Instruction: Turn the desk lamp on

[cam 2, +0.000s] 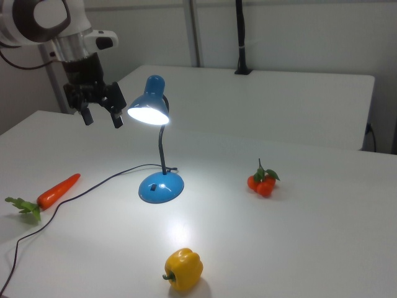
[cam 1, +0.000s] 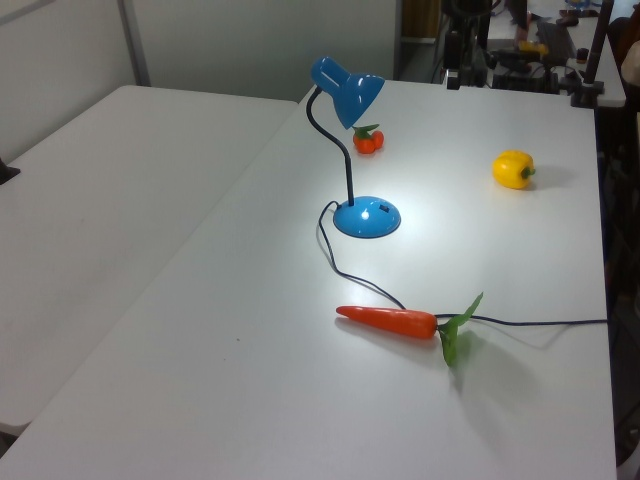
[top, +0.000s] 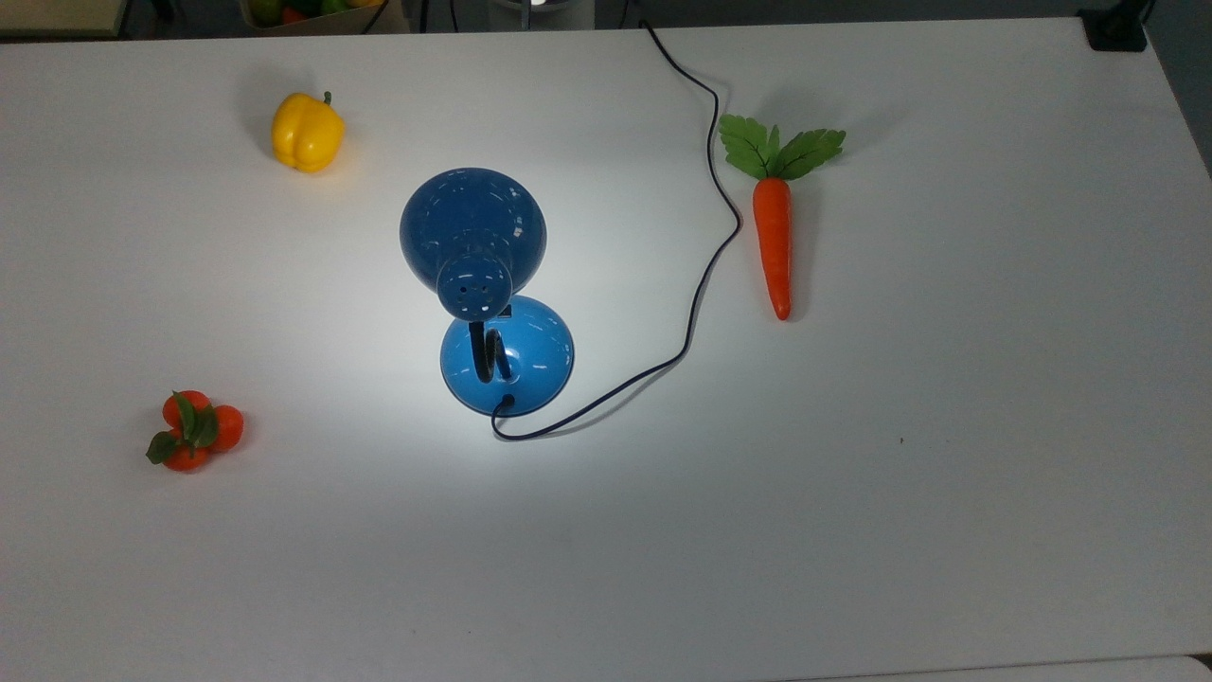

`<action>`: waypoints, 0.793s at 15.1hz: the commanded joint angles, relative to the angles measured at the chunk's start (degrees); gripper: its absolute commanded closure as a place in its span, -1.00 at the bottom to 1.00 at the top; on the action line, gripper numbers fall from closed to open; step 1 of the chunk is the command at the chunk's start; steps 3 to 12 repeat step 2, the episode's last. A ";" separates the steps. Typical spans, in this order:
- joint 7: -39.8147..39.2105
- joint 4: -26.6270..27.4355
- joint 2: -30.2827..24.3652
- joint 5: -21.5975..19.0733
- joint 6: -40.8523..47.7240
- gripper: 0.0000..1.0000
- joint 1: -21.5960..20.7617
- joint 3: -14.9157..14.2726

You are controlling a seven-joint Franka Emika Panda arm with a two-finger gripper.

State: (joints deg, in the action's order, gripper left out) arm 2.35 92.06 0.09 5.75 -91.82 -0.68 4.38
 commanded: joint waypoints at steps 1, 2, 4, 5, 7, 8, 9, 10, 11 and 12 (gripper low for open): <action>-1.20 -0.39 -0.70 -0.91 1.55 -1.00 0.24 -0.25; -1.12 -0.39 -0.61 -0.91 1.55 -1.00 0.16 -0.25; -1.12 -0.39 -0.61 -0.91 1.55 -1.00 0.16 -0.25; -1.12 -0.39 -0.61 -0.91 1.55 -1.00 0.16 -0.25; -1.12 -0.39 -0.61 -0.91 1.55 -1.00 0.16 -0.25; -1.12 -0.39 -0.61 -0.91 1.55 -1.00 0.16 -0.25; -1.12 -0.39 -0.61 -0.91 1.55 -1.00 0.16 -0.25; -1.12 -0.39 -0.61 -0.91 1.55 -1.00 0.16 -0.25; -1.12 -0.39 -0.61 -0.91 1.55 -1.00 0.16 -0.25; -1.12 -0.39 -0.61 -0.91 1.55 -1.00 0.16 -0.25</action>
